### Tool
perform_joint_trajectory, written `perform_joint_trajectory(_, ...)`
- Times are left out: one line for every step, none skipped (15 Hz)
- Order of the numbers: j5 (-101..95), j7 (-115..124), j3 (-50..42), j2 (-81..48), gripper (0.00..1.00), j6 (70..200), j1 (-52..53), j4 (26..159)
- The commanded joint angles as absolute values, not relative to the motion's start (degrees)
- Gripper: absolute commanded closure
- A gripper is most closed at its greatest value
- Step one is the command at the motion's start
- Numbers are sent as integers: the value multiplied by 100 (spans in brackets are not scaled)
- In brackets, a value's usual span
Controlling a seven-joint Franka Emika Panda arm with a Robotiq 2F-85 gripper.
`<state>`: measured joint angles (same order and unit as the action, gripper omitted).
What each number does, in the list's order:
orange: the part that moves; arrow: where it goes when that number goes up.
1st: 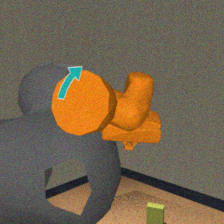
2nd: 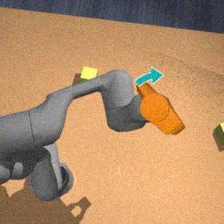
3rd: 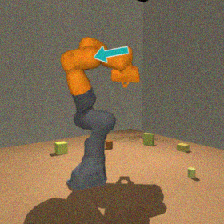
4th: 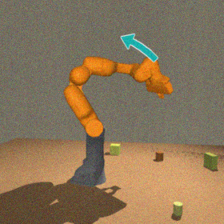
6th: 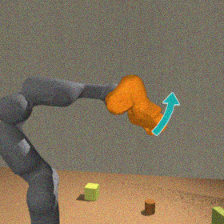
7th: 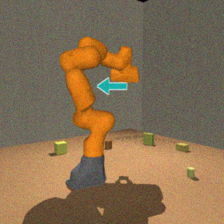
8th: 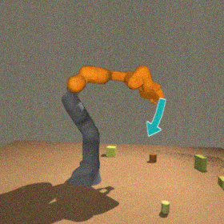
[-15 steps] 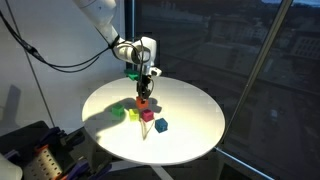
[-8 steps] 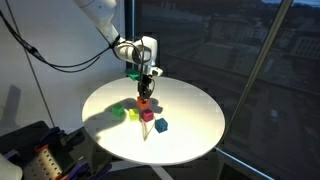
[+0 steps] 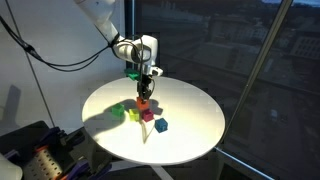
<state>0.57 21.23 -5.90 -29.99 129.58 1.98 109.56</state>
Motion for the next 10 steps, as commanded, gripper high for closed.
perform_joint_trajectory(179,1866,-526,-2784,75,13029,62,11232)
perform_joint_trajectory(180,1848,-527,-2789,75,13047,48,11253)
perform_joint_trajectory(172,1826,-529,-2804,75,13083,40,11273)
perform_joint_trajectory(162,1821,-535,-2820,75,13133,38,11294)
perform_joint_trajectory(140,1839,-545,-2835,75,13201,48,11317)
perform_joint_trajectory(127,1865,-552,-2844,75,13274,62,11339)
perform_joint_trajectory(110,1891,-560,-2852,75,13337,79,11358)
perform_joint_trajectory(99,1907,-564,-2856,75,13402,93,11381)
perform_joint_trajectory(89,1924,-568,-2862,75,13456,108,11396)
perform_joint_trajectory(88,1929,-568,-2866,75,13497,118,11412)
